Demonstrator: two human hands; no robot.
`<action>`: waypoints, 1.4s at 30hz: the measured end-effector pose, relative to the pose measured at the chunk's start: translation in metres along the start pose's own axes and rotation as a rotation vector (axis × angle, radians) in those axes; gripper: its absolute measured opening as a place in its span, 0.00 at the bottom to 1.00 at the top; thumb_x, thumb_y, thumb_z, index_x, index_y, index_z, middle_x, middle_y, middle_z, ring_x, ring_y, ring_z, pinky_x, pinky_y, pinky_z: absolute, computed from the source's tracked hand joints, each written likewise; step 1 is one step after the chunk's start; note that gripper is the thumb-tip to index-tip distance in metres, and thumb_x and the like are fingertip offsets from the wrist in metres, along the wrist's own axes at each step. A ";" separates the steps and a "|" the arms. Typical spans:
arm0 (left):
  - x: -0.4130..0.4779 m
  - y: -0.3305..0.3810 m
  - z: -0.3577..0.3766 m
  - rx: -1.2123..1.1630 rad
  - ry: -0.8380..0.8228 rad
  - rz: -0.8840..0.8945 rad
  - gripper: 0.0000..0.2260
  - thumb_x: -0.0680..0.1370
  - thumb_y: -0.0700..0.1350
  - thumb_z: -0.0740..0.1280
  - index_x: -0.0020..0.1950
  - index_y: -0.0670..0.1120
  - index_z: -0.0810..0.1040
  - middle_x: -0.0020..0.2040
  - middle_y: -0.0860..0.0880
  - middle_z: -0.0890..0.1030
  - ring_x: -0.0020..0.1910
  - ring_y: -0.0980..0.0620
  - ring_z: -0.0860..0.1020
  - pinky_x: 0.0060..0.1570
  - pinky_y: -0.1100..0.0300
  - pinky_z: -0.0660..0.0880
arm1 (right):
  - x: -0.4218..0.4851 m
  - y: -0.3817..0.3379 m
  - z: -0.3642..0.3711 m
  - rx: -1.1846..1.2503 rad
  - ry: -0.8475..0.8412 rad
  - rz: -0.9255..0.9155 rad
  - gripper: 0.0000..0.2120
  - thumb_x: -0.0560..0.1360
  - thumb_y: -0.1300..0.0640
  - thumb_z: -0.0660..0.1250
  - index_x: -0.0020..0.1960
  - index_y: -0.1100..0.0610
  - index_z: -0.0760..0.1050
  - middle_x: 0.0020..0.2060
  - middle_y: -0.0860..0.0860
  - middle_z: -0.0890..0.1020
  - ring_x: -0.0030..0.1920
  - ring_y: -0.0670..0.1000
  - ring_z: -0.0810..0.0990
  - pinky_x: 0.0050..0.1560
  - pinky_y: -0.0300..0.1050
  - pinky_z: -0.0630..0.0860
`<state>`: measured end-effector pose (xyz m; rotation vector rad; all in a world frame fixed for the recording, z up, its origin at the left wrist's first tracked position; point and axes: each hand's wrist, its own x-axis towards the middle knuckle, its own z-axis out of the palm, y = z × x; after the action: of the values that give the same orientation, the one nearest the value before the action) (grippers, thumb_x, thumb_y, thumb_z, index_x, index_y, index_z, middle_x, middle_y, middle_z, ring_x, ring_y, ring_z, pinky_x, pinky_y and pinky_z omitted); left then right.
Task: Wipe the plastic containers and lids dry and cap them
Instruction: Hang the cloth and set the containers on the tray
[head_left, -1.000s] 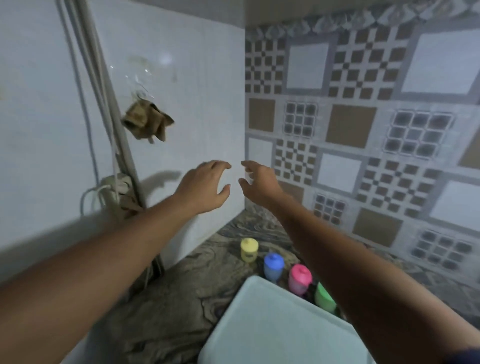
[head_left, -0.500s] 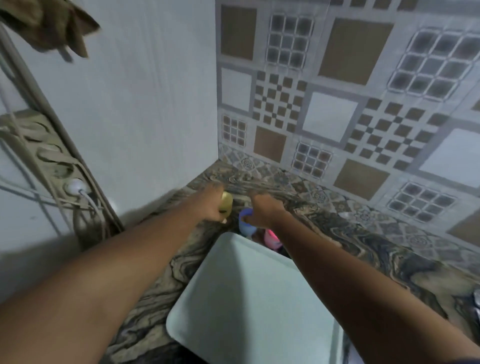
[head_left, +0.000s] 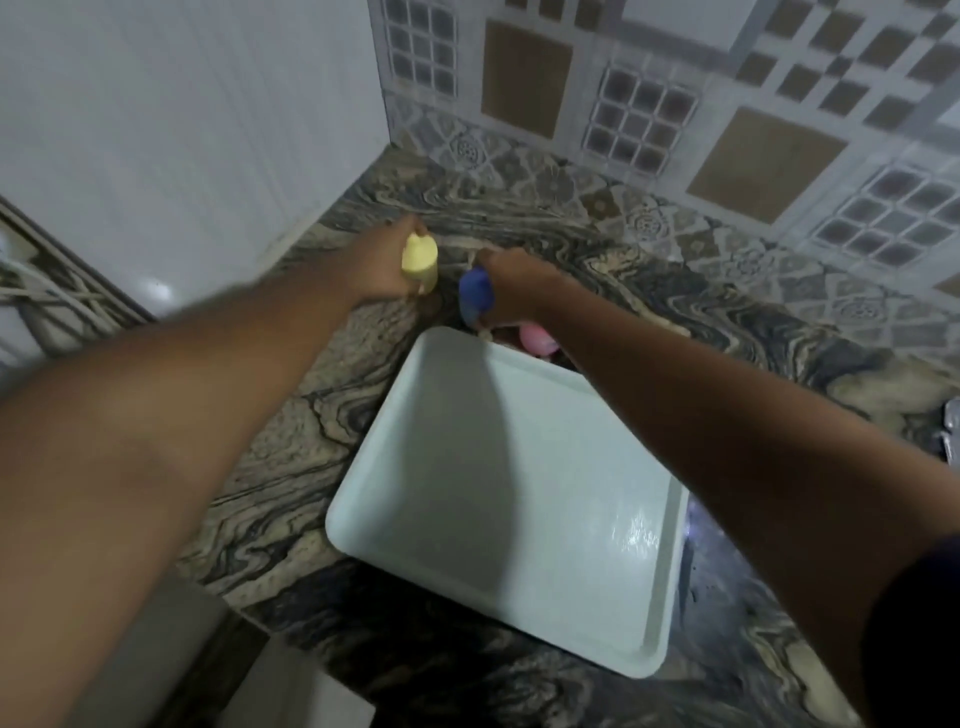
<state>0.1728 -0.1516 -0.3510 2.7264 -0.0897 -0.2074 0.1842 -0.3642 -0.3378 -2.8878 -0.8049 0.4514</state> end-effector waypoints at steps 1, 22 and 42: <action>0.000 0.001 0.002 -0.002 0.009 0.000 0.29 0.71 0.43 0.77 0.69 0.45 0.69 0.59 0.36 0.77 0.55 0.37 0.78 0.44 0.55 0.69 | 0.001 0.000 0.001 0.003 -0.006 0.003 0.32 0.71 0.52 0.77 0.69 0.62 0.72 0.63 0.62 0.79 0.62 0.62 0.78 0.55 0.49 0.75; -0.063 0.059 -0.060 0.050 -0.014 0.078 0.33 0.71 0.43 0.78 0.73 0.45 0.69 0.69 0.41 0.74 0.65 0.40 0.74 0.59 0.55 0.69 | -0.080 -0.003 -0.096 0.109 0.249 0.043 0.34 0.70 0.47 0.79 0.69 0.62 0.72 0.63 0.58 0.79 0.60 0.59 0.78 0.56 0.48 0.73; -0.111 0.065 0.014 0.112 -0.109 0.087 0.32 0.68 0.48 0.78 0.69 0.46 0.73 0.63 0.43 0.78 0.60 0.42 0.77 0.52 0.56 0.72 | -0.115 -0.044 0.029 0.103 0.085 0.131 0.31 0.72 0.53 0.75 0.69 0.63 0.68 0.61 0.60 0.80 0.62 0.62 0.79 0.56 0.52 0.77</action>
<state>0.0586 -0.2068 -0.3234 2.8134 -0.2569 -0.3355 0.0601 -0.3859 -0.3287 -2.8524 -0.5657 0.3678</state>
